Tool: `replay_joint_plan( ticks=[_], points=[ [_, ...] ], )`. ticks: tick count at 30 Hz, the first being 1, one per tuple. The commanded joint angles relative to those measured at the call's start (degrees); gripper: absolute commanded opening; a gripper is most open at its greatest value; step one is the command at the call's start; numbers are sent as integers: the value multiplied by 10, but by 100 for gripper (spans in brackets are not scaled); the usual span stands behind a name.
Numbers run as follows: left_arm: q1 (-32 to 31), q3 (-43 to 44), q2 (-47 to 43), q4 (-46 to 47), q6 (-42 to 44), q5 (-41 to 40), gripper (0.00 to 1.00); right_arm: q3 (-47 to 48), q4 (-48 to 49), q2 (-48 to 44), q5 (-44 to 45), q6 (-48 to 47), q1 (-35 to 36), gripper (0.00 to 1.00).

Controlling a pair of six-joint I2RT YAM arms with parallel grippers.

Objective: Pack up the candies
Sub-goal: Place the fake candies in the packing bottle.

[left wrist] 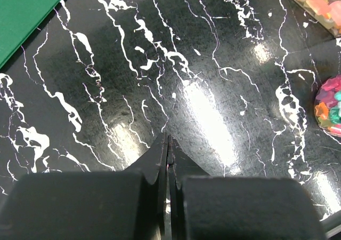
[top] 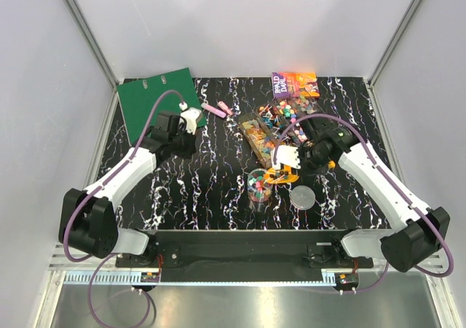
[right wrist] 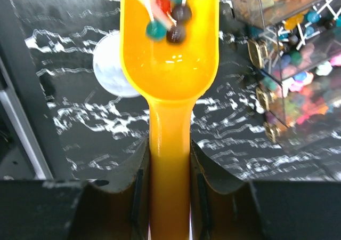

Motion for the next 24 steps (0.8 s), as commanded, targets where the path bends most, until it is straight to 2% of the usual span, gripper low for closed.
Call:
replay_joint_plan(
  ticks=[1,5,8,9,13,16,18,20,23,24],
  points=[
    [4,-4,-23,43,-12,20,0,38,-33,12,77,-6,36,0],
    [4,2,-22,47,-16,21,0,68,-67,34,127,6,46,0],
    [4,10,-19,49,-22,29,9,74,-83,47,151,10,53,0],
    [4,13,-16,48,-26,32,21,74,-87,47,157,9,54,0],
    [4,39,-10,37,-27,65,45,87,-100,49,181,10,60,0],
    [3,70,-4,24,-64,117,53,107,-103,46,170,21,60,0],
    [1,106,6,9,-86,166,52,127,-95,46,158,39,60,0],
    [-4,151,22,-5,-97,218,37,149,-71,44,134,67,60,0],
    [-19,218,52,-24,-115,276,0,169,-21,52,82,129,60,0],
    [-29,233,61,-28,-120,290,0,174,-4,59,68,154,59,0]
  ],
)
